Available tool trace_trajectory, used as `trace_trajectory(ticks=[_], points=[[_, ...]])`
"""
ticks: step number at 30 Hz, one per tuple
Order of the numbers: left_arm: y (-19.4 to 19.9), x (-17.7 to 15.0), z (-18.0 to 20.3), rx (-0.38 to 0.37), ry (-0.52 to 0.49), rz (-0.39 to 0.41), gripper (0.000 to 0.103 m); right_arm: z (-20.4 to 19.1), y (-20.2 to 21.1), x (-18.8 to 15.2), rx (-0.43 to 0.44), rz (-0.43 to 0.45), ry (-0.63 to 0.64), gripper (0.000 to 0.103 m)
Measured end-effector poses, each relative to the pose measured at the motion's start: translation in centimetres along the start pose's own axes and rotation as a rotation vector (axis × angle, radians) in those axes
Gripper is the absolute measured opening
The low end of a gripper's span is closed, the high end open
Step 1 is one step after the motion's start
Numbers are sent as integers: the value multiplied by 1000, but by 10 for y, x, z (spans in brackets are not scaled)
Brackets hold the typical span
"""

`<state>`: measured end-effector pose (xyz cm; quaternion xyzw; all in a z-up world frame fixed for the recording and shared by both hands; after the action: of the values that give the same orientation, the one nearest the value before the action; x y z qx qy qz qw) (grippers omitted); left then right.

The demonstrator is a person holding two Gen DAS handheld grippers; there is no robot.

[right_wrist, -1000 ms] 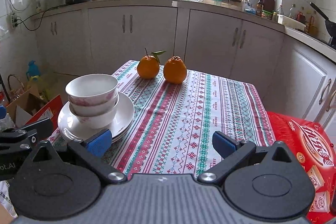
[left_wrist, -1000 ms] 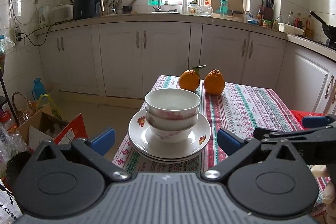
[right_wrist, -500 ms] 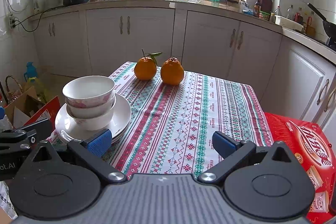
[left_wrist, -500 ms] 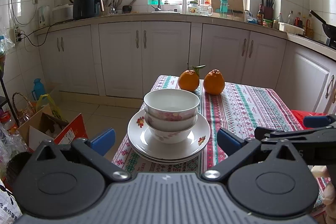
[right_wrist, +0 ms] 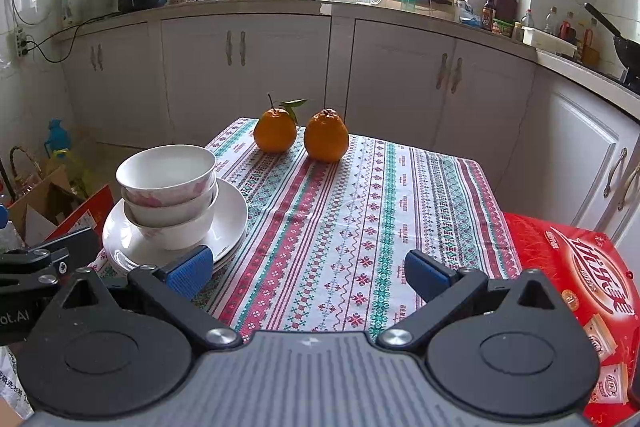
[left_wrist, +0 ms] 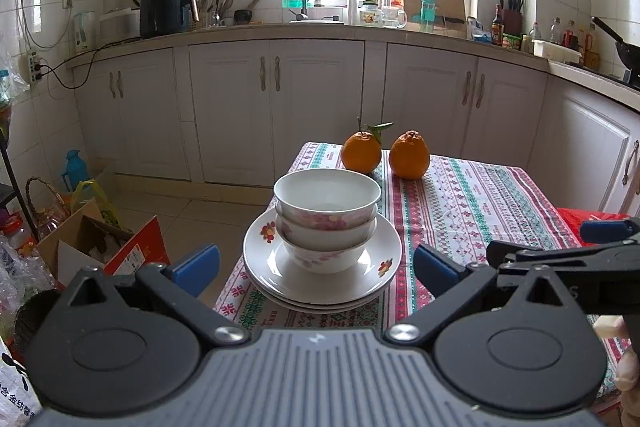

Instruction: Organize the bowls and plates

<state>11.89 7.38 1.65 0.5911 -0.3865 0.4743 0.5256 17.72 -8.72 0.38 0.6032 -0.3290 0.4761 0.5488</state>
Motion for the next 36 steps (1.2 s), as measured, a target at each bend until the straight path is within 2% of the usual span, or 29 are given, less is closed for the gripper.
trace_trajectory(ticks=[36], points=[[3, 1, 3, 9, -3, 7, 102, 5, 5, 2, -5, 22, -12, 103]])
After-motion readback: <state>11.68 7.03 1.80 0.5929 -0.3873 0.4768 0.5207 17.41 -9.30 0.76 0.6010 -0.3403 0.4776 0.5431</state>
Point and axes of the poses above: each gripper's, at about its wrist camera, not at the fingertips, and y roughly against the way its jaws point, z to its right, x to its top, the point moved 7 cm from there along -y, roughly the way its jaws point, and after that the axes turned 15 degrees about z, right-handed, at the moved point
